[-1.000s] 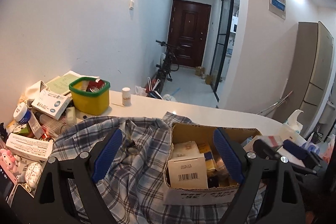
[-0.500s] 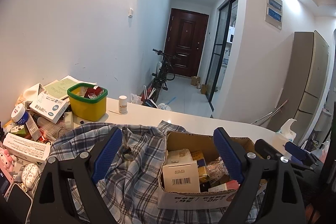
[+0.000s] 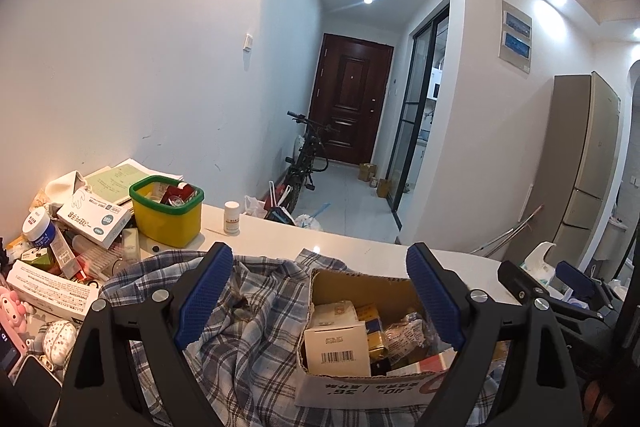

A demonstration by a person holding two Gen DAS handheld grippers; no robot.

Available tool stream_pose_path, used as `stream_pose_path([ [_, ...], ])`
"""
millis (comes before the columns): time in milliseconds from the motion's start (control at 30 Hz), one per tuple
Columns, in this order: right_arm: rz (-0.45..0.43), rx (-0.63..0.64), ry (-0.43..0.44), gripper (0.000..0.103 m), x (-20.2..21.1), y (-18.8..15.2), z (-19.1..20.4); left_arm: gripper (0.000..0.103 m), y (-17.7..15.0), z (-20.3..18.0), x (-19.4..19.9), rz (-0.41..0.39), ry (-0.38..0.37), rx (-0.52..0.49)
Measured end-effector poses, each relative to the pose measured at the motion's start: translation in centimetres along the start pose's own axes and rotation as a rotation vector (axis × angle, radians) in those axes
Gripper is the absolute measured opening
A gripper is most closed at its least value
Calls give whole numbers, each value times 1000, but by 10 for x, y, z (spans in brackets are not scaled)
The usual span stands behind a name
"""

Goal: Organize objects

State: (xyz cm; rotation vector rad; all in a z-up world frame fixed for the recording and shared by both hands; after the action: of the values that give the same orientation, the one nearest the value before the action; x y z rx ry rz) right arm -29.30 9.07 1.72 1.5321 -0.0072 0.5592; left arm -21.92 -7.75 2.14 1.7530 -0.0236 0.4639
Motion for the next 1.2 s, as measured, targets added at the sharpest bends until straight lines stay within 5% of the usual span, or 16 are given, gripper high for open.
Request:
stream_pose_path([
  [267,-47,58,-1,102,21,18,7,91,28,-3,42,-93,-19,-32],
  [400,-68,54,7,102,36,24,9,103,34,-3,62,-122,-35,-53],
  [600,-103,88,3,102,62,32,15,103,43,-9,93,-194,-17,-114],
  [1200,-284,68,-4,102,172,50,8,103,41,-25,174,-292,-143,-146],
])
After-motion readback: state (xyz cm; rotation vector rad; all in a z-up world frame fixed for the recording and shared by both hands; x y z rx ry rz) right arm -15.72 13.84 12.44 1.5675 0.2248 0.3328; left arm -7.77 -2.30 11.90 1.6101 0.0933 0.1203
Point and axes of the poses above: each gripper's, at about its wrist camera, not at the fingertips, and x roughly against the way its jaws point, z to its left, y to its top, the point moved 8 cm from there along -x, roughly the way its jaws point, and after that the axes turned 6 degrees about y, right-handed, at the moved point
